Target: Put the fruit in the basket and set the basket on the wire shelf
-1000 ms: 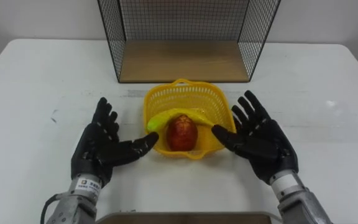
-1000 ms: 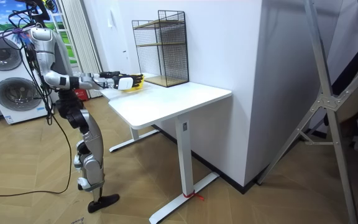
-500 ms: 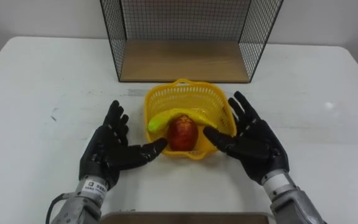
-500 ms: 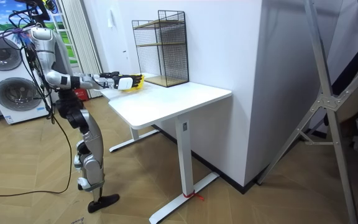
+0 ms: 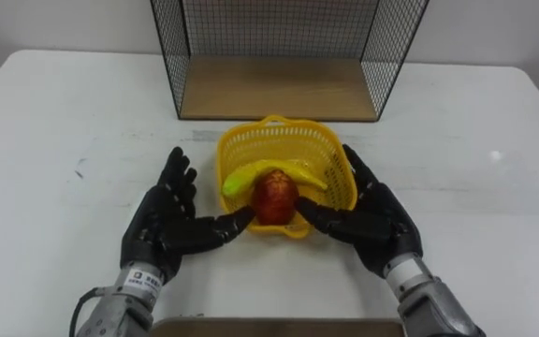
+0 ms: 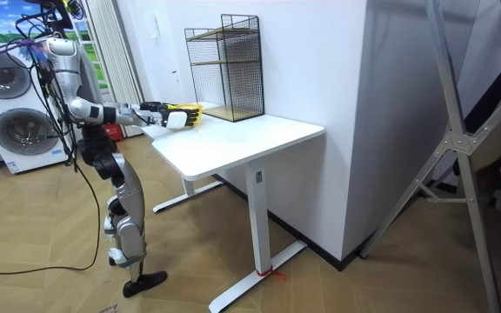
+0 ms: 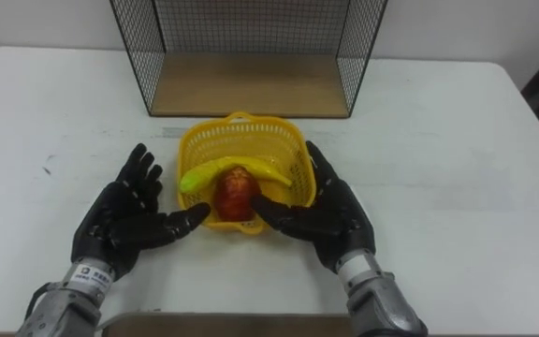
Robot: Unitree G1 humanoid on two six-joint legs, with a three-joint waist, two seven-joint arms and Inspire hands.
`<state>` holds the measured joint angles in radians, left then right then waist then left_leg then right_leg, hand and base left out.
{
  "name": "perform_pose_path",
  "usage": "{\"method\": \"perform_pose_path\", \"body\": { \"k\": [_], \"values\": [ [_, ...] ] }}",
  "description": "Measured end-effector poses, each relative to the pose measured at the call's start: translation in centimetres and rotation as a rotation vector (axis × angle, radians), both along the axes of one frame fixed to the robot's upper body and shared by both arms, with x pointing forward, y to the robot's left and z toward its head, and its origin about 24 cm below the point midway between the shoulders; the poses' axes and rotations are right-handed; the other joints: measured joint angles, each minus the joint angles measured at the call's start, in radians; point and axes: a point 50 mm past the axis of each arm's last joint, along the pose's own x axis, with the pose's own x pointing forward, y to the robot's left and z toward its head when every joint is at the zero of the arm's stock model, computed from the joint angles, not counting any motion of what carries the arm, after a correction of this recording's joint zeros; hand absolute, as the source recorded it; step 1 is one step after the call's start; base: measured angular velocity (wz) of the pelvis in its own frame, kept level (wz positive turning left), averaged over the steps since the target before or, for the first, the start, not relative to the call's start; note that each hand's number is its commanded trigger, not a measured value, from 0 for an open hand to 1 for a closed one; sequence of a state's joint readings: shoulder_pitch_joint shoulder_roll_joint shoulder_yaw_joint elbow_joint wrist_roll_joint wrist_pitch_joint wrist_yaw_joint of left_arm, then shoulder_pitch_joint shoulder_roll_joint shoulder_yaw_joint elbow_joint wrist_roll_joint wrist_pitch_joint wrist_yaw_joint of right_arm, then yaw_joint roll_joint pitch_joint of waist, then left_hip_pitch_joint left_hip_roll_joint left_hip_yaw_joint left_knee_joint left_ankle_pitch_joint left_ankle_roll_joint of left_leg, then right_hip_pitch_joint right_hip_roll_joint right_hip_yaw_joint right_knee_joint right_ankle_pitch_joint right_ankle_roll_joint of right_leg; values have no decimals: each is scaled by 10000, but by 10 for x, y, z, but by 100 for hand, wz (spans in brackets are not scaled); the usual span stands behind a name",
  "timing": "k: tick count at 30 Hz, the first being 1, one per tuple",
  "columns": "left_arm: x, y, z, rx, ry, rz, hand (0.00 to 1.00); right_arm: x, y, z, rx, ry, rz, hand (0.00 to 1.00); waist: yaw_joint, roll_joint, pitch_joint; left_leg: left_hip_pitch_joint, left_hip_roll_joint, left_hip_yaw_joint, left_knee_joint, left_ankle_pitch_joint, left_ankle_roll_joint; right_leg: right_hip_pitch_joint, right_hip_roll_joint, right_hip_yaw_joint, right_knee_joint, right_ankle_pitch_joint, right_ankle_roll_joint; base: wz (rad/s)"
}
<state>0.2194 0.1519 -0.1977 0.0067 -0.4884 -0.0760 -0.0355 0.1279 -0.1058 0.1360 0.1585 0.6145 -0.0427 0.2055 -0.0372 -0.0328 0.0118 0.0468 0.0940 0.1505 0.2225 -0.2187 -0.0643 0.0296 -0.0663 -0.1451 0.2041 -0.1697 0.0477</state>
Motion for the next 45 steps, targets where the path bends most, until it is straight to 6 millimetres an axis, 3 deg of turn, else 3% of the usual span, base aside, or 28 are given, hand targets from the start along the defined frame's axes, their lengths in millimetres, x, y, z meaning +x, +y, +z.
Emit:
{"method": "perform_pose_path", "body": {
  "k": [8, 30, 45],
  "values": [
    [0, -4, 0, -29, 4, -169, 0, 1, 8, 0, 11, -14, 337, 0, -162, 70, 37, 2, 1, 4, -1, 0, 0, 0, -3, 14, 1, 15, -4, 0],
    [0, -15, 0, -9, -46, -753, 0, 1, 10, 1, 37, -59, 480, 0, -221, 140, 0, -108, 1, 17, 1, 0, 1, -130, -3, 43, 20, 29, -5, 0],
    [8, -24, 7, -349, -334, -1026, 0, 3, 10, 8, -853, -516, 560, 0, -492, 126, -3, 17, 0, 108, -12, 0, 1, -118, 2, 161, 63, 29, -5, -2]
  ]
}}
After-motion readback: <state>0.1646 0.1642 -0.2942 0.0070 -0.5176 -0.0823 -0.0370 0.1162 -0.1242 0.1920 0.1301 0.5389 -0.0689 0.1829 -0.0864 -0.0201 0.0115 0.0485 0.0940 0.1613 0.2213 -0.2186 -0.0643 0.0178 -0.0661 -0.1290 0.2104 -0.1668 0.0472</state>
